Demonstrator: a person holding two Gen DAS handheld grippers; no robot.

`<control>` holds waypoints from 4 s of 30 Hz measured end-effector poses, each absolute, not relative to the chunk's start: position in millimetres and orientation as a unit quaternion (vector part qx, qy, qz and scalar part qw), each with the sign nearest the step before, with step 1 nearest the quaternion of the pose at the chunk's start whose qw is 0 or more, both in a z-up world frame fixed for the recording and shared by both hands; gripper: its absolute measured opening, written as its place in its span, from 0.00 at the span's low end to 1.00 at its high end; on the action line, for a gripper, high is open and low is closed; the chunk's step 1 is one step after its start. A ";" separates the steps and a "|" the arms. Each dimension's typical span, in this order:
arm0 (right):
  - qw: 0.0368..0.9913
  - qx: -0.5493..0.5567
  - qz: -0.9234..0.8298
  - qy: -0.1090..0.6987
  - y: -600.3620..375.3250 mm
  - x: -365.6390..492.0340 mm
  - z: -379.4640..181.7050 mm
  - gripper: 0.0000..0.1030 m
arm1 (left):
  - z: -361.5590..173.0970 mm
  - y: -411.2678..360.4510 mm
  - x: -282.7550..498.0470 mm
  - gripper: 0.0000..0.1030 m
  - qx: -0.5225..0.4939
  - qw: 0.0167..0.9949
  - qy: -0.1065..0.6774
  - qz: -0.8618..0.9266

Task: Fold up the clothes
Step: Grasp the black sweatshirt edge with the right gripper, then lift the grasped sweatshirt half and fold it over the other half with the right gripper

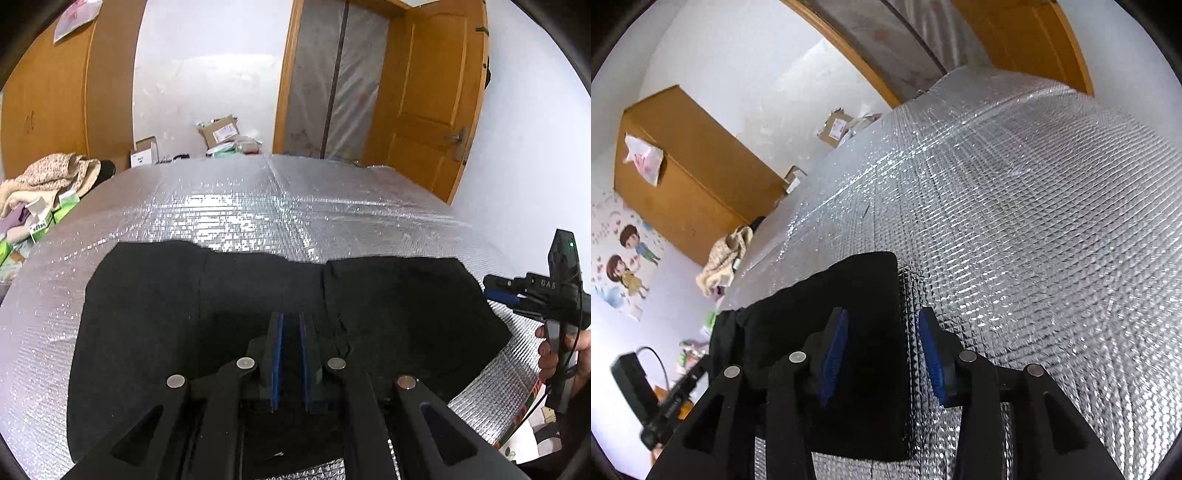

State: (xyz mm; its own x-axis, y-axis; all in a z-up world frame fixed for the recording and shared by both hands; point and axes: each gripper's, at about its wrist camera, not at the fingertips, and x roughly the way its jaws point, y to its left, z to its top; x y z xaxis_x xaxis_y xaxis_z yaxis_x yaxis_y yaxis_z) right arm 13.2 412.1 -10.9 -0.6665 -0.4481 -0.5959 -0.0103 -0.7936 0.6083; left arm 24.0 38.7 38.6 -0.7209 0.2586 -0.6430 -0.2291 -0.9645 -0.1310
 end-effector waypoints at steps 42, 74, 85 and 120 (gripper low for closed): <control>0.229 0.479 -0.816 -0.227 375.0 18.5 -12.0 0.42 | 2.7 91.5 23.8 0.08 -0.384 0.223 0.031 0.896; 0.308 0.343 -0.840 -0.286 332.0 6.5 83.4 0.11 | 39.7 27.1 41.0 0.07 -0.336 0.128 -0.025 0.933; 0.379 0.311 -0.844 -0.217 263.0 -4.0 133.7 0.11 | 40.5 -16.5 50.5 0.07 -0.332 0.072 -0.051 0.939; 0.518 0.431 -0.731 -0.108 36.2 -62.6 63.0 0.32 | 64.0 -130.5 77.2 0.08 -0.279 -0.016 -0.138 0.950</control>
State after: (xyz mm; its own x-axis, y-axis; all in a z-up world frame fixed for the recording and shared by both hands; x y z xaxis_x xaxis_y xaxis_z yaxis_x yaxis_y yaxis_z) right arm -62.6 36.2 63.0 -0.0923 -0.8505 -0.5178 0.6641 -0.4400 0.6045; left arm 77.2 -130.5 64.0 -0.8441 0.0458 -0.5342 0.1084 -0.9612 -0.2537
